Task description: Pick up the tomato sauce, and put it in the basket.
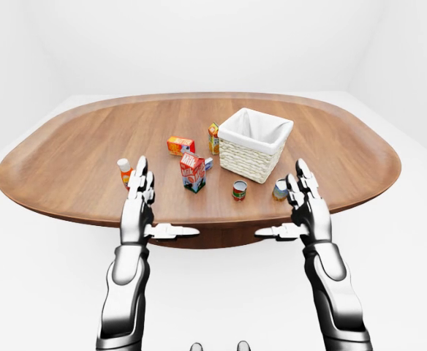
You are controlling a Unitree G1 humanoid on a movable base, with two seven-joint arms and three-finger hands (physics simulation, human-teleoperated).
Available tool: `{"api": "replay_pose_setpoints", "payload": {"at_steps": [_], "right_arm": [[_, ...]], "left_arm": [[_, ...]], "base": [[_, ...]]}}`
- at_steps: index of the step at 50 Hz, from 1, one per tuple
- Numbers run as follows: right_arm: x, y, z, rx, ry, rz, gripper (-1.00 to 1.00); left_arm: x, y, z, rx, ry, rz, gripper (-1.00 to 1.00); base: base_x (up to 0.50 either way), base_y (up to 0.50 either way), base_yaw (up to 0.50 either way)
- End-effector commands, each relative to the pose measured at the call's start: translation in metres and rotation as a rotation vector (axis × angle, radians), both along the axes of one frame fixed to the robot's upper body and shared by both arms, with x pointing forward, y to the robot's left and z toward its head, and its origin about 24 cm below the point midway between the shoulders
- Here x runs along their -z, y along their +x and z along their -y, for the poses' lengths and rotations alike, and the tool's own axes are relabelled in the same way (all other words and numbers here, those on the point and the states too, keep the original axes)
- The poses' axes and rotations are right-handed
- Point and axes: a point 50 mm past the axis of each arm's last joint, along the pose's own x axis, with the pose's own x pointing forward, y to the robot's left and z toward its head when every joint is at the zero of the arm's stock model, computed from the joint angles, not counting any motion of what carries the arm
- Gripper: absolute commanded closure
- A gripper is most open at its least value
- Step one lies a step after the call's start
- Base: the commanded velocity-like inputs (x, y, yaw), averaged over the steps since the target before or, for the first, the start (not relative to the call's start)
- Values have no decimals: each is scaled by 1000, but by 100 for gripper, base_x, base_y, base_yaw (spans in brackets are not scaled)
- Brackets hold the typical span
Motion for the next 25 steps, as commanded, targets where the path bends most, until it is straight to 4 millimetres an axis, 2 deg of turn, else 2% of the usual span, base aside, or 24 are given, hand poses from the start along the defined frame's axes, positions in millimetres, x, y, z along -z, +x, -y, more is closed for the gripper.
{"api": "replay_pose_setpoints", "payload": {"at_steps": [1,6,25], "right_arm": [[-13,-1,2,12,-11,55,-100],[-18,-5,2,-25,18,80,-100],[-16,-7,-1,-35,-4,73,-100]], "left_arm": [[-8,-2,0,1,5,33,-100],[-8,-2,0,2,3,35,-100],[-6,-3,1,6,8,25,-100]], "base": [[0,0,0],[4,0,0],[50,0,0]]}}
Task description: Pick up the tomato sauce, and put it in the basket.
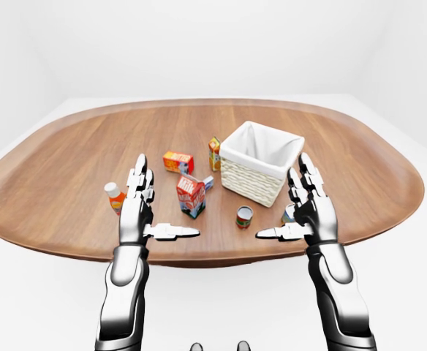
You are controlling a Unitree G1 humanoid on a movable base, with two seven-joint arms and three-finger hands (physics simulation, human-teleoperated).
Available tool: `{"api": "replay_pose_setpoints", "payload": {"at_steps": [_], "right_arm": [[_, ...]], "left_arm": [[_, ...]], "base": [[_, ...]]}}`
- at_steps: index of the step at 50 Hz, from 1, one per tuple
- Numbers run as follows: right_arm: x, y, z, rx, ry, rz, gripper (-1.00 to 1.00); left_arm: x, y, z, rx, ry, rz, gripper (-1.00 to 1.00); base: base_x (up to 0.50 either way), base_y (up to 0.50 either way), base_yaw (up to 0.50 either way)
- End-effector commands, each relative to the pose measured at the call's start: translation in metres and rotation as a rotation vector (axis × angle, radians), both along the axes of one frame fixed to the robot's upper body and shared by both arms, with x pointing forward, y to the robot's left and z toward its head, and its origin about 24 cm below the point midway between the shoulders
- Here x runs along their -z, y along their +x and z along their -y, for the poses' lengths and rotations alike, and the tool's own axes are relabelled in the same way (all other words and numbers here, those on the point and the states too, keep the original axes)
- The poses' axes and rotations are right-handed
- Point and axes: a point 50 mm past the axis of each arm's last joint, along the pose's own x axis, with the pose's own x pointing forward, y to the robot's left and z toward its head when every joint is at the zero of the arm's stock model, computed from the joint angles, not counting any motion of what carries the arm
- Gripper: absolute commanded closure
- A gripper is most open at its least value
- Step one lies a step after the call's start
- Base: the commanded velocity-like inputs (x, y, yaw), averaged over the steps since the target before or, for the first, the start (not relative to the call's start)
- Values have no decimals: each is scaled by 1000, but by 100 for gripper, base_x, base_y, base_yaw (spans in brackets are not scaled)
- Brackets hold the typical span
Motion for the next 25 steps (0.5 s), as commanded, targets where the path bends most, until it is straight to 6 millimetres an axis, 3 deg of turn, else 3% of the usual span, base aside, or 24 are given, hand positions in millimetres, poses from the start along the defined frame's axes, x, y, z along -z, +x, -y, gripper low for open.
{"api": "replay_pose_setpoints", "payload": {"at_steps": [1,6,15,25], "right_arm": [[1,-1,-1,-9,-3,-3,-100],[2,0,-1,-10,-4,-10,-100],[3,-1,-2,-15,2,-11,-100],[4,-1,-3,-23,-6,-16,-100]], "left_arm": [[1,0,0,2,1,-6,-100],[4,0,0,2,1,-16,-100],[3,0,1,2,3,-12,-100],[6,1,1,4,5,-27,-100]], "base": [[50,0,0],[50,0,0],[0,0,0],[0,-47,0]]}}
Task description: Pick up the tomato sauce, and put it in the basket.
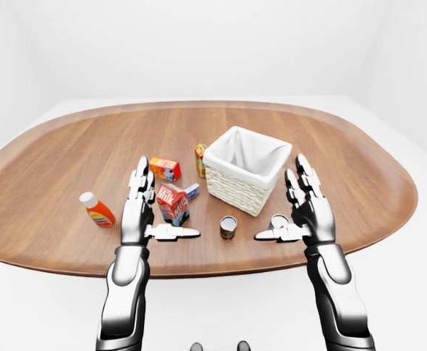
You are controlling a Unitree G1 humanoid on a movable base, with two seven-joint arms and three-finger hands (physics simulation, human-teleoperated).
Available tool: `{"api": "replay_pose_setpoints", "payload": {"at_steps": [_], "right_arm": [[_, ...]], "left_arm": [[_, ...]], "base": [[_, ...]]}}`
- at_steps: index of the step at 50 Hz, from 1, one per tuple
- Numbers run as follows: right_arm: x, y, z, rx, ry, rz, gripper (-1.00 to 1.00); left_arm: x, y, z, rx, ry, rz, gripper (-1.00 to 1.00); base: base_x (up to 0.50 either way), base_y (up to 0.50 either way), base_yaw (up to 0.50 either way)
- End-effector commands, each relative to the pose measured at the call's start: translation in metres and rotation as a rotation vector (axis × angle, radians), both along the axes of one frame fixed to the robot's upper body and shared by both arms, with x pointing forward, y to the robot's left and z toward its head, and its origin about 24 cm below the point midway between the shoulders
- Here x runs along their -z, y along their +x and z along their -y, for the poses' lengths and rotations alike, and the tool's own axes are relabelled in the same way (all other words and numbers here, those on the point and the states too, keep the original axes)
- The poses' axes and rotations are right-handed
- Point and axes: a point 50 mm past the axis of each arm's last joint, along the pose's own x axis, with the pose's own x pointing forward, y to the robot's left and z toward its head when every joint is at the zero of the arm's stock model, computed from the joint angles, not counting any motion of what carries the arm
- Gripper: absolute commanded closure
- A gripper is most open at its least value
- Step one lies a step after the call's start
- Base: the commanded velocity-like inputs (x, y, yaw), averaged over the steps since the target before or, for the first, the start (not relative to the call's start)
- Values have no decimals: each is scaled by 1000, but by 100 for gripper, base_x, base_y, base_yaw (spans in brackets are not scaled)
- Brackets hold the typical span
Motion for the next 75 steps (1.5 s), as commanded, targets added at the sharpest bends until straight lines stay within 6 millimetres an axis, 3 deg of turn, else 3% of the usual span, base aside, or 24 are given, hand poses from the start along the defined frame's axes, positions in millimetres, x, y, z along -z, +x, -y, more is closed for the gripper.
{"api": "replay_pose_setpoints", "payload": {"at_steps": [1,26,40,64,75], "right_arm": [[2,-1,-1,-6,-5,-7,-100],[3,1,2,22,-6,-16,-100],[-3,-2,0,-11,24,13,-100],[-3,-3,-2,4,2,13,-100],[-1,-1,-1,5,13,4,-100]], "left_arm": [[3,0,1,3,-1,-11,-100],[1,-1,1,4,1,-2,-100],[1,-1,1,3,1,-3,-100],[3,0,2,5,2,-12,-100],[1,-1,1,5,4,-4,-100]], "base": [[0,-50,0],[0,-49,0],[0,0,0],[38,0,0],[1,0,0]]}}
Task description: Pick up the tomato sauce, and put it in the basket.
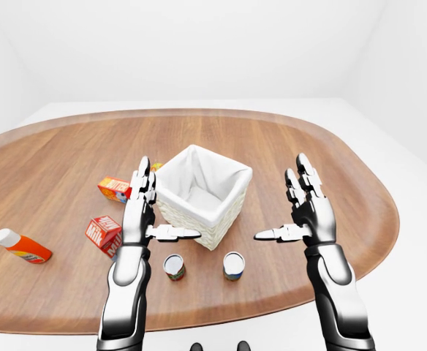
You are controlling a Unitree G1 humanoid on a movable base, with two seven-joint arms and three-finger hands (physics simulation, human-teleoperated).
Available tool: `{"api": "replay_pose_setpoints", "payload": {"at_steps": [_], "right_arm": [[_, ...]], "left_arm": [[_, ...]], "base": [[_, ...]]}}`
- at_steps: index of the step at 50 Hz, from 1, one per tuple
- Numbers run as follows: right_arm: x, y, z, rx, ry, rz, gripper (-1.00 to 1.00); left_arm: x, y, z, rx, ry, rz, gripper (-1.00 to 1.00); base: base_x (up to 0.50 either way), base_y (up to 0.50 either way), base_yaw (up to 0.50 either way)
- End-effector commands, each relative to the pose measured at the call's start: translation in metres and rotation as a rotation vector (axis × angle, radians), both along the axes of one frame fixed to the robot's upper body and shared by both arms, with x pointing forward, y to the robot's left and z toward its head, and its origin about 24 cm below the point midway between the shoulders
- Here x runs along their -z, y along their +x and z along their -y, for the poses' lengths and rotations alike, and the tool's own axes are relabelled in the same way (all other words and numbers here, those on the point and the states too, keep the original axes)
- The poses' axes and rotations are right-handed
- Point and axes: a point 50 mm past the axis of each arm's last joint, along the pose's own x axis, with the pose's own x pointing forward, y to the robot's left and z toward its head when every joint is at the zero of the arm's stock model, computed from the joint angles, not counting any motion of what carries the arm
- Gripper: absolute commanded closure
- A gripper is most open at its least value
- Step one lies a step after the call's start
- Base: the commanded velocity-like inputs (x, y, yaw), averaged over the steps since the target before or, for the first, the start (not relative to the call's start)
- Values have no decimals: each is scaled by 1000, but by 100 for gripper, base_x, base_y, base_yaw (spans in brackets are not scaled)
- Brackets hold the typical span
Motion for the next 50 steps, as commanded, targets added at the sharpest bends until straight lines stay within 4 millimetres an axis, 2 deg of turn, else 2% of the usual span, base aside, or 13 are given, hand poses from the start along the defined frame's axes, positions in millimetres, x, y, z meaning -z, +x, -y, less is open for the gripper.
{"api": "replay_pose_setpoints", "payload": {"at_steps": [1,31,50], "right_arm": [[1,0,0,5,-1,-4,-100],[2,0,0,4,-5,-7,-100],[1,0,0,6,-6,-3,-100]], "left_arm": [[0,-1,0,0,2,0,-100],[-21,-5,-3,-25,128,87,-100],[-19,-7,-4,-67,310,71,-100]], "base": [[0,0,0],[0,0,0],[0,0,0]]}}
